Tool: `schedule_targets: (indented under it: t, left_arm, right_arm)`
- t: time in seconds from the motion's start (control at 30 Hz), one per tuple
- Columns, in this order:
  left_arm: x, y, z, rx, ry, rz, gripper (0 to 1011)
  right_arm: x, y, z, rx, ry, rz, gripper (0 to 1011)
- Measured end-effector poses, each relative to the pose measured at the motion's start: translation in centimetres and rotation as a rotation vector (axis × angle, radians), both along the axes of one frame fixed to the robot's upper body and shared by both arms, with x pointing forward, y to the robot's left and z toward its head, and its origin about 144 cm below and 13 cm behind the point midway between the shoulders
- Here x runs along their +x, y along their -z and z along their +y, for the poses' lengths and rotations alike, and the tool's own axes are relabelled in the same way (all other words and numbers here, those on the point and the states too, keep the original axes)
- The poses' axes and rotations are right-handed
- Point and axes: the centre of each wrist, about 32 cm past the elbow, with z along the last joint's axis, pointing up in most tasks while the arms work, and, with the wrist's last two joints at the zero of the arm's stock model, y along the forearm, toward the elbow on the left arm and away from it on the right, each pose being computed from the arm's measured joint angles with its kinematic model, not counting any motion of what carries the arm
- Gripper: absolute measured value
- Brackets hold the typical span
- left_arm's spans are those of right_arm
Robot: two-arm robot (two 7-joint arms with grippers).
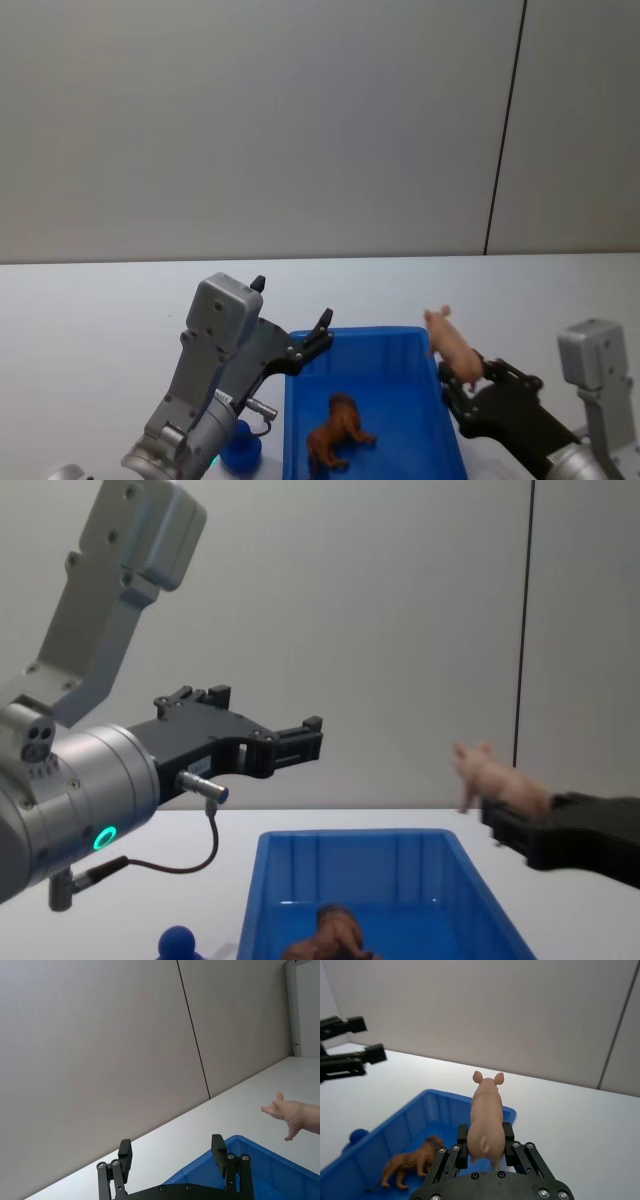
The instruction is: Pick up the two dolls from the table and place them into the box.
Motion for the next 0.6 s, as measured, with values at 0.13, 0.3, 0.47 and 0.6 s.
schedule_targets:
  t: [0.13, 0.3, 0.47, 0.6]
  left_arm:
    - [0.0, 0.0, 0.0, 0.000, 0.000, 0.000, 1001]
    - [0.0, 0.0, 0.0, 0.000, 0.000, 0.000, 1001]
    - [0.0, 0.0, 0.0, 0.000, 0.000, 0.000, 1002]
    - [0.0, 0.0, 0.0, 0.000, 0.000, 0.000, 1002]
  right_arm:
    - [0.5, -0.2, 0.6, 0.017, -0.033, -0.003, 380]
    - [1.5, -0.2, 1.5, 0.037, -0.075, 0.001, 441]
    - [2.3, -0.2, 2.0, 0.045, -0.091, 0.006, 608]
    - [2.7, -0.1, 2.2, 0.045, -0.088, 0.010, 734]
